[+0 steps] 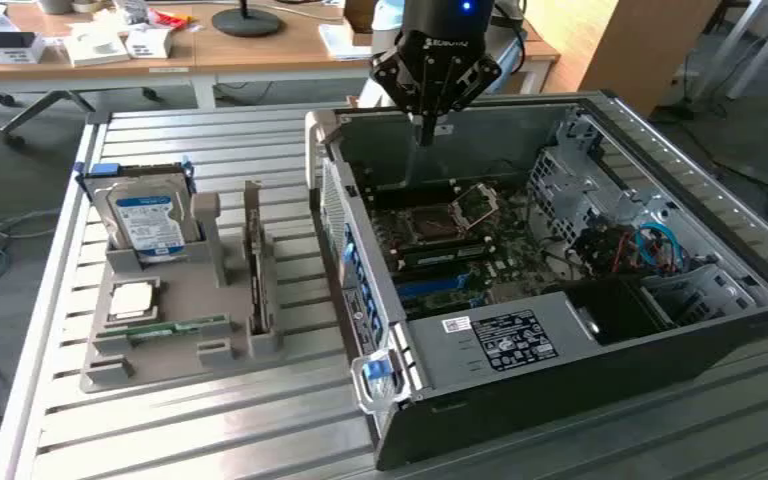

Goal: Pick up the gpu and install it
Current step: 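Reach for the gpu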

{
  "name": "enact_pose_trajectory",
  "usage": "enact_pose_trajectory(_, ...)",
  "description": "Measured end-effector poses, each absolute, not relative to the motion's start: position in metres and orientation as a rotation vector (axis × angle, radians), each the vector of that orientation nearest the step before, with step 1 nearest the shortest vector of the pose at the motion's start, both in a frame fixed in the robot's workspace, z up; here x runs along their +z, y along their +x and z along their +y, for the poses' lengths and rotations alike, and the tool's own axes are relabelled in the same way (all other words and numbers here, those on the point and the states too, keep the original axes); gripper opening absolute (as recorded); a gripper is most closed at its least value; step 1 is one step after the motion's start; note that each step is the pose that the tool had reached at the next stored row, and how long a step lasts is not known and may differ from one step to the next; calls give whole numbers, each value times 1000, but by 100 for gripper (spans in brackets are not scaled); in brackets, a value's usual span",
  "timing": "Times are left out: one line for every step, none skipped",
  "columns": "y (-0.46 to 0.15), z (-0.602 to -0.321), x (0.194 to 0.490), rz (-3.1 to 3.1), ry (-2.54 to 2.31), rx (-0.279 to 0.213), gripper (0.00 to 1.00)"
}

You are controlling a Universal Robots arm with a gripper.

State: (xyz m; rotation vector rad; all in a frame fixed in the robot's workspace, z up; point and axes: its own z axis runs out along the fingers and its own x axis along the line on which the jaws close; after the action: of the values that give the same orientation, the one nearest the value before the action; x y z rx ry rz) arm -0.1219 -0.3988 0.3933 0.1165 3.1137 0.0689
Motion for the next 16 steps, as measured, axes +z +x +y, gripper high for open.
enact_pose_trajectory(-122,-399,393,3114,117,69,11)
enact_pose_trajectory(-122,-399,393,3114,117,69,11)
enact_pose_trajectory(-122,-399,393,3114,117,69,11)
enact_pose_trajectory(-122,-399,393,3114,117,69,11)
enact_pose_trajectory(-122,-399,393,3114,117,69,11)
enact_pose_trajectory(-122,-399,393,3114,117,69,11)
enact_pose_trajectory(-122,-399,393,3114,117,69,11)
enact_pose_trajectory(-122,-399,393,3114,117,69,11)
enact_pose_trajectory(-122,-399,393,3114,117,69,11)
enact_pose_trajectory(-122,-399,393,3114,117,69,11)
enact_pose_trajectory(-122,-399,393,3114,117,69,11)
enact_pose_trajectory(-122,-399,393,3114,117,69,11)
enact_pose_trajectory(-122,-399,393,3114,117,69,11)
enact_pose_trajectory(-123,-399,393,3113,117,69,11)
enact_pose_trajectory(-124,-399,393,3114,117,69,11)
enact_pose_trajectory(-125,-399,393,3114,117,69,11)
